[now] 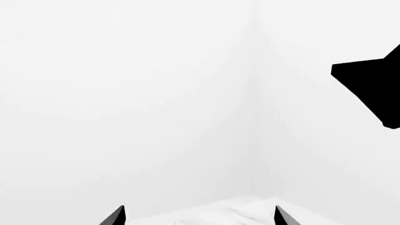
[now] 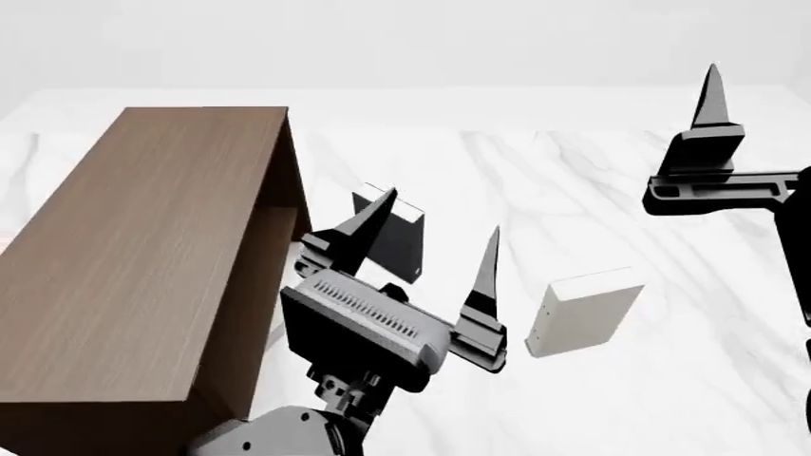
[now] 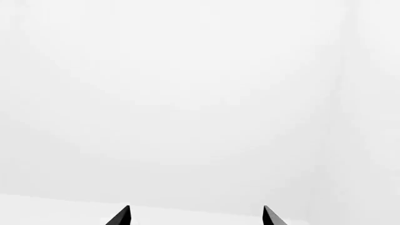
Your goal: Pick up the book on the right and place it under the cabinet shelf.
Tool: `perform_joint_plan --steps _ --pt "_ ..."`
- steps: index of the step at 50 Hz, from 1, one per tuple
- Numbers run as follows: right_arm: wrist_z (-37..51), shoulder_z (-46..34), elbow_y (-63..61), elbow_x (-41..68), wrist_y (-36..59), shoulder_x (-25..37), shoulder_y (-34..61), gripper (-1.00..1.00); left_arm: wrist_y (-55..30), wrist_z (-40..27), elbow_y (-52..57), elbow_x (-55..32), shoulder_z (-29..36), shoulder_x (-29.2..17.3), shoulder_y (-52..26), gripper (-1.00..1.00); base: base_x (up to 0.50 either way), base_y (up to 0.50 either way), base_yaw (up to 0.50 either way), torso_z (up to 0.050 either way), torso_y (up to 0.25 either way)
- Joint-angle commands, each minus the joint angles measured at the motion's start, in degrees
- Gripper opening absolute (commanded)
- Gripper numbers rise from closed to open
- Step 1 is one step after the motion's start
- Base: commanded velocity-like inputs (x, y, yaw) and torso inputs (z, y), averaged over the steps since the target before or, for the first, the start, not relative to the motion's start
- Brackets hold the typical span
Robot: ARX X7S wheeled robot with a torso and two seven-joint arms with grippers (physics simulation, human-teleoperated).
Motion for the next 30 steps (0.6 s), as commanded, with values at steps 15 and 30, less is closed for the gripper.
perform_joint_plan --steps 15,30 --pt "0.15 0.31 -0.09 -0.15 -0.39 -0.07 -0.79 1.0 -4.78 -2.54 6.62 -0.47 -1.14 -2.74 -3.16 1.0 0.0 0.0 0.0 0.0 0.25" --pt "-0.09 -0.06 0.22 -1.17 -1.85 -0.03 -2.41 1.0 -9.98 -5.45 12.04 -2.94 -3.38 -5.42 -6.93 1.0 0.0 0.0 0.0 0.0 0.25"
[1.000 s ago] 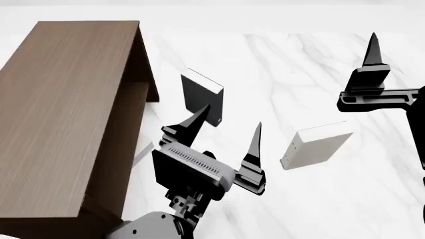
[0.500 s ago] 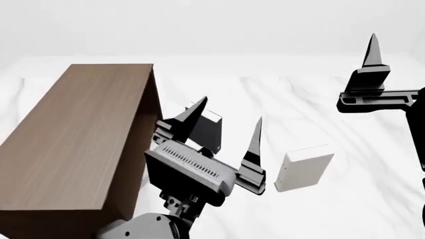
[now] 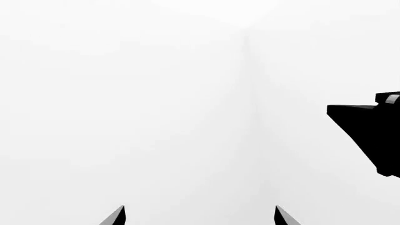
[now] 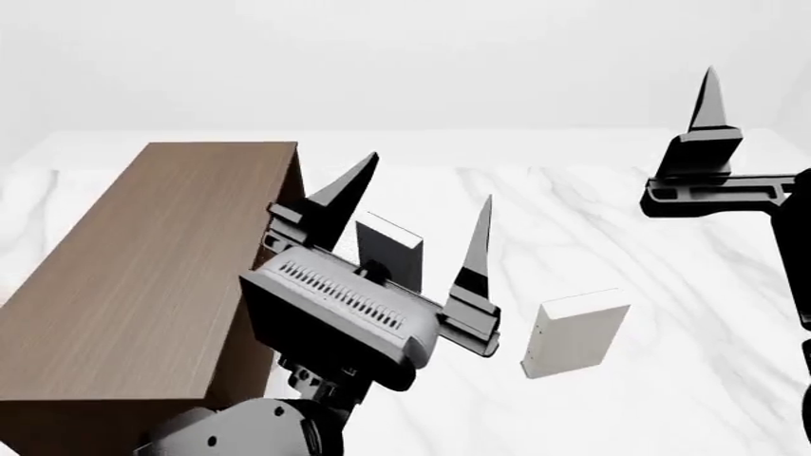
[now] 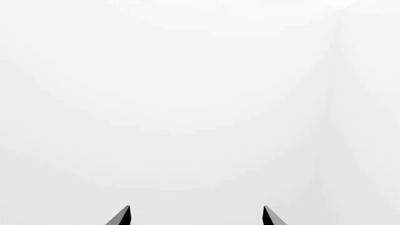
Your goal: Pick up the book on the right and place it under the cabinet shelf.
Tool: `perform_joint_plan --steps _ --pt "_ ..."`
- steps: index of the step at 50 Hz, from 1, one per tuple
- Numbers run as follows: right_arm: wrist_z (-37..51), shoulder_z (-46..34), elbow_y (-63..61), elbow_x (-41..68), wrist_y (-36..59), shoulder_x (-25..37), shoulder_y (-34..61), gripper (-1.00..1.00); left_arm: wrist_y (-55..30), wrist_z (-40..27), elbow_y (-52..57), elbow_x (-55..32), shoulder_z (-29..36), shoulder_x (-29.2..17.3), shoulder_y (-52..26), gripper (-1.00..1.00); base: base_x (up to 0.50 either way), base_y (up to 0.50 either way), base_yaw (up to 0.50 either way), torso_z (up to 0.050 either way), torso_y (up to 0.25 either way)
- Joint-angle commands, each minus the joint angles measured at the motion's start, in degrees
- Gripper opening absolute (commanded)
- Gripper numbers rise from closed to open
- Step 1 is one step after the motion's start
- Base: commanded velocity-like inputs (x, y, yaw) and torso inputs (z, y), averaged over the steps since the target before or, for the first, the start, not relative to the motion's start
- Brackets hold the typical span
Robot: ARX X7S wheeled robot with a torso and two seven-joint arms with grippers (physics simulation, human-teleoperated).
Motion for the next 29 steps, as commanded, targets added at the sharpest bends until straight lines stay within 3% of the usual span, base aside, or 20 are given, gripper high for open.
perform_joint_plan --steps 1,20,29 --pt "-0.16 -0.3 0.18 -0.7 -1.12 0.01 -1.31 1.0 -4.09 -2.47 4.33 -1.93 -1.98 -2.51 -2.92 1.0 0.0 0.0 0.0 0.0 0.25" --pt "-0.37 -0.59 -0.79 -2.59 -3.32 -0.97 -3.17 1.0 -11.68 -8.49 13.17 -10.13 -9.7 -13.06 -9.09 1.0 0.0 0.0 0.0 0.0 0.245" --pt "-0.06 -0.54 -2.05 -3.25 -3.58 -1.15 -3.54 1.0 -12.49 -10.0 15.32 -12.3 -11.99 -17.16 -9.6 1.0 0.0 0.0 0.0 0.0 0.041"
